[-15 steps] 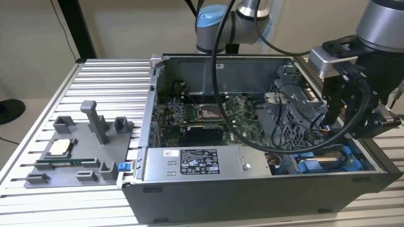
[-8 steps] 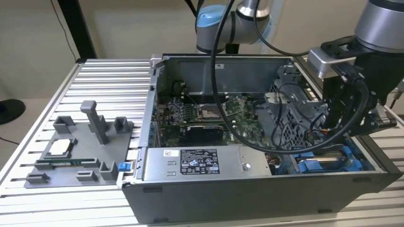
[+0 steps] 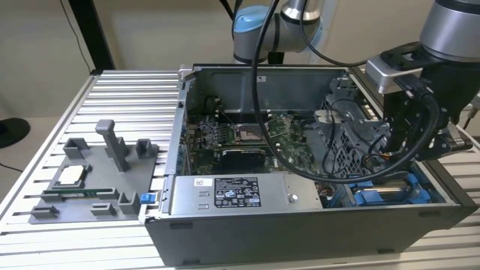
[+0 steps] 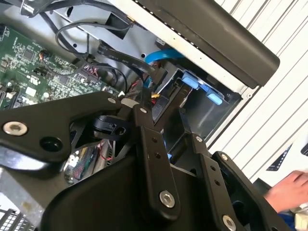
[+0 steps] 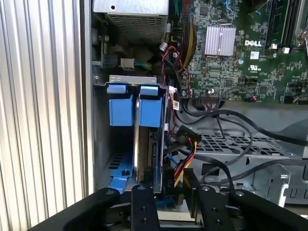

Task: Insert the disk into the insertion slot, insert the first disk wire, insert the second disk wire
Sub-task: 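Insert the first disk wire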

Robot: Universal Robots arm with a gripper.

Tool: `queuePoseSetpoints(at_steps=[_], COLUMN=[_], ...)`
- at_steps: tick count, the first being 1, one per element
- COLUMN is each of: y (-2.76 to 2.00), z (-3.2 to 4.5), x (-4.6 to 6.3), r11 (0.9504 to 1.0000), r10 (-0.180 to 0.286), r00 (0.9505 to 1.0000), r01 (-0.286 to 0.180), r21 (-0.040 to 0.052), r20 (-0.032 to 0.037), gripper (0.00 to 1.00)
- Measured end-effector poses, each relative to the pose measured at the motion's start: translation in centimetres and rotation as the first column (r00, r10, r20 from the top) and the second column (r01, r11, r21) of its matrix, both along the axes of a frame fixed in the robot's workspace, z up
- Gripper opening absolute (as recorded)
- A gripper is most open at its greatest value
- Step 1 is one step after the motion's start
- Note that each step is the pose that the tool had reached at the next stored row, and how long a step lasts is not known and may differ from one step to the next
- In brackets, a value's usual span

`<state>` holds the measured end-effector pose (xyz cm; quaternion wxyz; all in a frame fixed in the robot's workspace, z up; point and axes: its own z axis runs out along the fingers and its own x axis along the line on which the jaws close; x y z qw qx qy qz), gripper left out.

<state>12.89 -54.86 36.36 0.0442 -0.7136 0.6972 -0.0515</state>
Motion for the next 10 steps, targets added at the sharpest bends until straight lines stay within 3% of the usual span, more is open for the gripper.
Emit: queuePoseSetpoints(at_steps=[5, 10], y=[0.02, 0.37], z=[-0.03, -0.04], x=[-0.09, -0.25], r11=[0.9997, 0.9997], r10=[0.004, 0.004], r00=[1.0, 1.0], r01=[-0.004, -0.004], r21=[-0.0247, -0.0259], r20=[0.0, 0.0008], gripper=[1.0, 1.0])
